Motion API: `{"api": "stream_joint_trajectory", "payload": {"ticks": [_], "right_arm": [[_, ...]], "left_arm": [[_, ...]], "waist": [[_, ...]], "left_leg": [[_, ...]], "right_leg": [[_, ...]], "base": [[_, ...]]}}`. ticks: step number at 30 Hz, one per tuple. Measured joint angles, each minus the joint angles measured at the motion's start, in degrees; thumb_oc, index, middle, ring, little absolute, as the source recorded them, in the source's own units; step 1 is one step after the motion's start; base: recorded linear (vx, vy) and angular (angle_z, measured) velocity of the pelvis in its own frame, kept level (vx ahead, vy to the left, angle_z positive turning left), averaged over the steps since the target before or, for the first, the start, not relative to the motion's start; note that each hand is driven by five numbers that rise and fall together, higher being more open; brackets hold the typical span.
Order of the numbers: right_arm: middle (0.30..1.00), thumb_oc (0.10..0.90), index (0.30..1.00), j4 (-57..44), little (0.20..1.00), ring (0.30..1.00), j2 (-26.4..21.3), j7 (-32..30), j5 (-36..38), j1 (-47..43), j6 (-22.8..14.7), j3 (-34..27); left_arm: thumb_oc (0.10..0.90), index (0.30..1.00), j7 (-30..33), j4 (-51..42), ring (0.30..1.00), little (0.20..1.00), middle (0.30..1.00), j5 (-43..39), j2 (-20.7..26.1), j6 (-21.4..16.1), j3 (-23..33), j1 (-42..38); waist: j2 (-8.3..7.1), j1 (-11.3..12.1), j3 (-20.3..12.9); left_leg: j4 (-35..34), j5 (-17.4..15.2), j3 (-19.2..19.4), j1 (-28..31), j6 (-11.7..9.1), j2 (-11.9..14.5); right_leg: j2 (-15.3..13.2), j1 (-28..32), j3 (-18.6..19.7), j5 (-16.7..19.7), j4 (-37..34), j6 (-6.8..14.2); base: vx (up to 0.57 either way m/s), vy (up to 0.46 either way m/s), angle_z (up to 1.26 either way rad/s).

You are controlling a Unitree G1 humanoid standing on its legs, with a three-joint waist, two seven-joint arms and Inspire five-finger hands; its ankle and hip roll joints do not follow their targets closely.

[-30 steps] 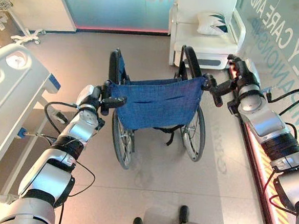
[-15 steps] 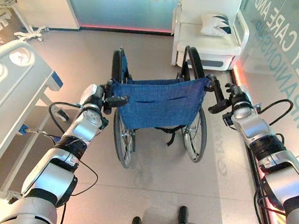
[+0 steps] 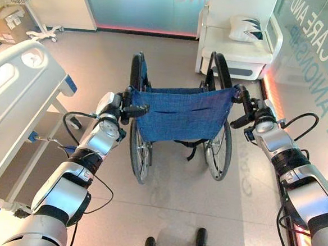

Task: Push the wheelchair next to the bed

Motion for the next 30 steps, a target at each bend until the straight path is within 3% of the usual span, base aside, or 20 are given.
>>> {"api": "stream_joint_trajectory", "payload": {"ticks": [10,30], "right_arm": [[0.9,0.8,0.9,0.0,0.9,0.9,0.1,0.0,0.0,-6.8,2.2,1.9],[0.9,0.8,0.9,0.0,0.9,0.9,0.9,0.3,-0.1,-6.9,6.5,2.0]], "left_arm": [[0.8,0.9,0.0,0.1,0.9,0.9,0.9,0.1,-0.7,0.1,0.0,0.0],[0.8,0.9,0.2,0.7,0.9,0.9,0.9,0.1,-1.7,0.7,0.0,0.0]], "waist": [[0.11,0.1,-0.1],[0.16,0.2,-0.1]], "left_leg": [[0.1,0.0,-0.4,0.1,0.0,0.0],[0.4,0.0,-0.5,0.5,0.0,0.0]], "right_leg": [[0.0,0.3,-0.3,0.0,0.0,0.0],[0.0,0.9,-0.2,0.0,0.0,0.0]], "base": [[0.0,0.0,0.01],[0.0,0.0,0.0]]}}
